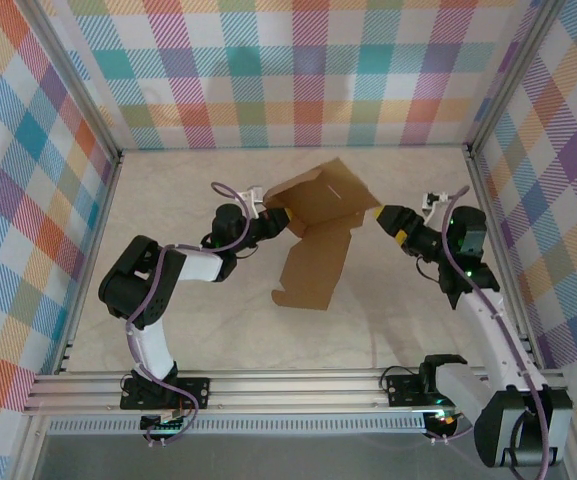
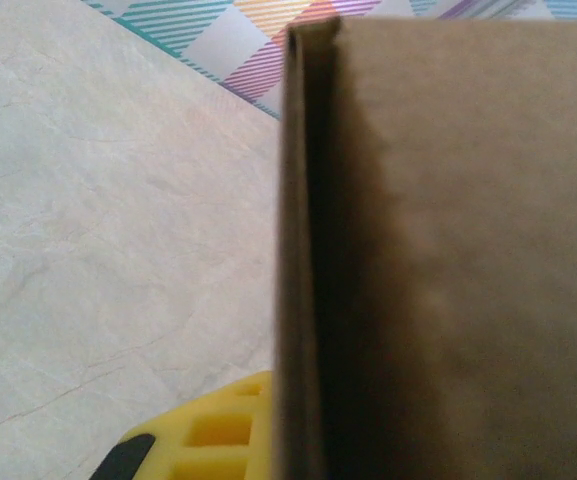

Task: Fold the paper box

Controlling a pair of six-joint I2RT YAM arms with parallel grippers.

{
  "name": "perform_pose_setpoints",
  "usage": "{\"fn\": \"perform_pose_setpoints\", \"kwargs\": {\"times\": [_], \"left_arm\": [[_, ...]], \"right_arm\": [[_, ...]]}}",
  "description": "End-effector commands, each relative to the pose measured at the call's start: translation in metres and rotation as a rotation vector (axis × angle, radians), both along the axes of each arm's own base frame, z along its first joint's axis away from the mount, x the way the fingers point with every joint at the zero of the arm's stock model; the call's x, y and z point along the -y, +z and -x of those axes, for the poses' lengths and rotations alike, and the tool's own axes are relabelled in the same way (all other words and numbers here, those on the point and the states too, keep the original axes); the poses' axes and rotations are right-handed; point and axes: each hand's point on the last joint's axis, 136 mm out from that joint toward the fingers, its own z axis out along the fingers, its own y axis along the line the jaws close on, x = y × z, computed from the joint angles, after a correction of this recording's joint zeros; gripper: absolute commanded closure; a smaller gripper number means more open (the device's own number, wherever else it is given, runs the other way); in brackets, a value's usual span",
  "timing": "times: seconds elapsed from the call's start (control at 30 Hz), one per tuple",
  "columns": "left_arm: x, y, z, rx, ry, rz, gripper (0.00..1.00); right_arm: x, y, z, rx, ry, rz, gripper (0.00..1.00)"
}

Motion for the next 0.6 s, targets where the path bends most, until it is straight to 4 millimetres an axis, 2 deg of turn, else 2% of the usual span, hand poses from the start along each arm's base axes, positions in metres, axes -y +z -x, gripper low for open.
{"fn": "perform_pose_setpoints", "kwargs": {"times": [0.0, 0.07, 0.1, 0.17, 0.3, 0.47, 0.57], "left_arm": [[-0.001, 0.028, -0.010, 0.041, 0.014, 0.081, 1.00], [-0.003, 0.029, -0.012, 0.032, 0.026, 0.100, 1.00], [-0.002, 0.030, -0.012, 0.032, 0.024, 0.106, 1.00], [0.000, 0.030, -0.012, 0.034, 0.012, 0.102, 1.00], [0.004, 0.032, -0.010, 0.044, -0.008, 0.109, 1.00], [0.007, 0.028, -0.011, 0.038, -0.014, 0.108, 1.00], [0.010, 0.027, -0.010, 0.041, -0.024, 0.110, 1.00]], "right_arm": [[0.004, 0.033, 0.001, 0.112, -0.051, -0.102, 0.12], [0.008, 0.029, 0.003, 0.103, -0.087, -0.101, 0.12], [0.009, 0.026, 0.004, 0.090, -0.090, -0.098, 0.15], [0.001, 0.025, 0.007, 0.079, -0.030, -0.113, 0.26], [-0.019, 0.031, 0.006, 0.052, 0.104, -0.171, 0.32], [-0.048, 0.050, 0.014, 0.104, 0.227, -0.160, 0.31], [-0.058, 0.053, 0.015, 0.112, 0.249, -0.167, 0.30]]}}
